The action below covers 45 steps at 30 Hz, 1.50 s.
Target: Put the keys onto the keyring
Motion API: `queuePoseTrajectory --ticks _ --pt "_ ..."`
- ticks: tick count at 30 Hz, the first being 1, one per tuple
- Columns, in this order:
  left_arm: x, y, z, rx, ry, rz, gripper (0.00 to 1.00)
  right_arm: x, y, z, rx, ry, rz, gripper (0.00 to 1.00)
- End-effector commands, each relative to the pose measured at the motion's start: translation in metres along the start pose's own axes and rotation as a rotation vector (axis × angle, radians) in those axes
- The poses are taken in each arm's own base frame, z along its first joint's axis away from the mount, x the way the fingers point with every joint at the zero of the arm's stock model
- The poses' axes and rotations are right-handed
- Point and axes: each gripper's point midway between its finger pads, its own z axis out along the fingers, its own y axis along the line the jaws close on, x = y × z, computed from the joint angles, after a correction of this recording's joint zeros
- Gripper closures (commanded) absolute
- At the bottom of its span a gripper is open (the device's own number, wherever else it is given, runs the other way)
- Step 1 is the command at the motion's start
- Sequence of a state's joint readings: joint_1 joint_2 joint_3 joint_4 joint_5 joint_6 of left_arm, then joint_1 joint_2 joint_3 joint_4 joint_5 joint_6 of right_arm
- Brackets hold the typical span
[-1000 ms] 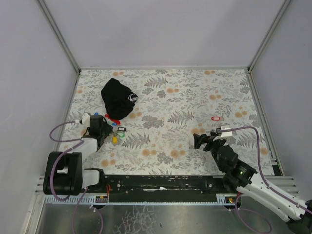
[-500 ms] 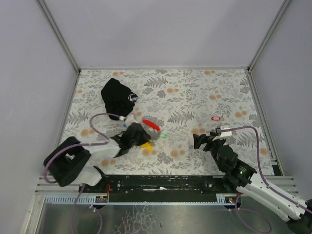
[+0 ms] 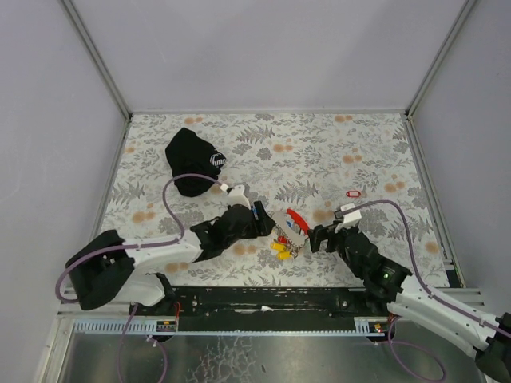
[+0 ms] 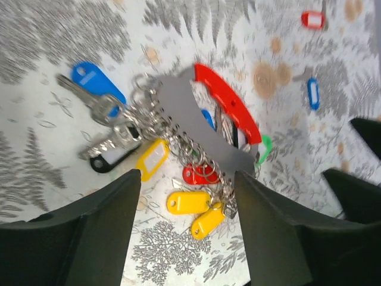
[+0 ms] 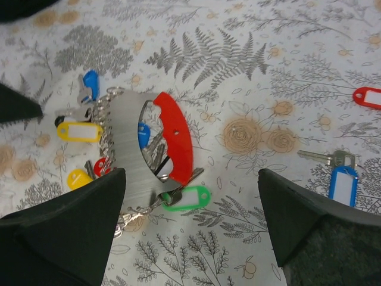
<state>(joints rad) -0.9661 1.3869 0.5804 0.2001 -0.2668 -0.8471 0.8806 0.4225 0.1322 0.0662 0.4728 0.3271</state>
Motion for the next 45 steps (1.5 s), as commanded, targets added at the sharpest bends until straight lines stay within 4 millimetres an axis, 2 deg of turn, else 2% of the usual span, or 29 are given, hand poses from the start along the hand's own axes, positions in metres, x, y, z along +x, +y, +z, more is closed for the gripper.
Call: queuePoseTrajectory --ticks 1,6,9,14,18,21,23,26,32,40,45 --pt "-0.027 0.031 -0.011 -0.055 -0.065 0.001 0.35 -0.029 0.032 0.005 -0.133 -0.018 -0.048 0.01" --pt "-0.046 0.057 -0.022 -0.032 -0.075 -0.049 0.33 -0.019 0.047 0.018 -0.151 0.159 -0.148 0.01" --pt "-0.055 0.071 -0.029 -0.049 -0.090 -0.043 0.28 -0.009 0.058 0.030 -0.165 0.279 -0.202 0.01" --pt "-0.062 0.091 -0.043 -0.080 -0.132 -0.042 0.20 0.001 0.078 0.050 -0.209 0.378 -0.234 0.01" --pt "-0.066 0.100 -0.058 -0.103 -0.166 -0.019 0.12 0.009 0.089 0.064 -0.224 0.438 -0.258 0.07" --pt "-0.077 0.102 -0.072 -0.127 -0.212 0.010 0.11 0.019 0.094 0.075 -0.231 0.490 -0.280 0.14" --pt "-0.077 0.106 -0.076 -0.122 -0.245 0.002 0.09 0.026 0.097 0.080 -0.235 0.524 -0.289 0.19" --pt "-0.077 0.103 -0.078 -0.089 -0.273 -0.003 0.03 0.034 0.096 0.088 -0.212 0.550 -0.298 0.25" --pt "-0.074 0.089 -0.081 -0.002 -0.257 0.039 0.02 0.049 0.099 0.098 -0.211 0.586 -0.292 0.35" --pt "-0.067 0.080 -0.077 0.054 -0.227 0.057 0.02 0.072 0.089 0.098 -0.173 0.644 -0.300 0.46" --pt "-0.063 0.073 -0.072 0.092 -0.198 0.061 0.02 0.069 0.088 0.093 -0.185 0.633 -0.312 0.64"
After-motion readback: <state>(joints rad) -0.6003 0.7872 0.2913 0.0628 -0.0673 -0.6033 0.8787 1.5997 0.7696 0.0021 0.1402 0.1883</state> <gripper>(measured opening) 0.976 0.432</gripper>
